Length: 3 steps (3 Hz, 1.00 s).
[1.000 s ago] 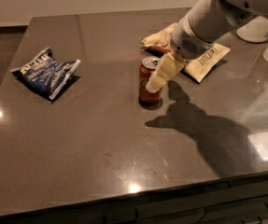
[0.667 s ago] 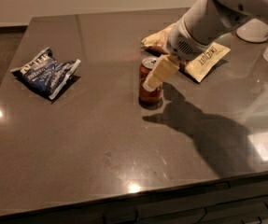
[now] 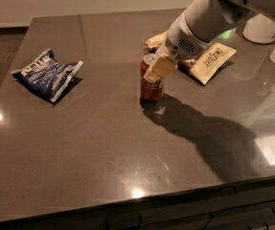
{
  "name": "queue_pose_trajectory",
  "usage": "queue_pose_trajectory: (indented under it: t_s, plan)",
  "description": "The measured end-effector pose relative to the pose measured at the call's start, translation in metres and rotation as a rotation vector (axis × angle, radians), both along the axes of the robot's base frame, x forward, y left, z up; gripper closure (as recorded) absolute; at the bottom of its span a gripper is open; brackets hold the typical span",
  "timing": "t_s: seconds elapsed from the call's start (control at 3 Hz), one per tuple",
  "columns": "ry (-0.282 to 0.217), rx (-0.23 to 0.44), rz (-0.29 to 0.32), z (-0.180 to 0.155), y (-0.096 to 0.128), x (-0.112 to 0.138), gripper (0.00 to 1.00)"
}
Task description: Move coke can near blue chip bag
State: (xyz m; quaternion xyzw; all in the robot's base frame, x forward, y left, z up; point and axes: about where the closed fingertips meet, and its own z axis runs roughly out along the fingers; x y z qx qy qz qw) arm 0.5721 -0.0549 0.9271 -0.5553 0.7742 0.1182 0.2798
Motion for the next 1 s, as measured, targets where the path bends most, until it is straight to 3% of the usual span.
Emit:
queue_pose_trajectory:
  t_s: [0.33,0.67,1.0]
  plan:
    - [-0.015,0.010,0.041,0.017,0.022,0.006,0.87]
    - [-0.025,0.027,0.088,0.032,0.061,0.021,1.00]
    - [-0.032,0.040,0.136,0.039,0.104,0.036,1.00]
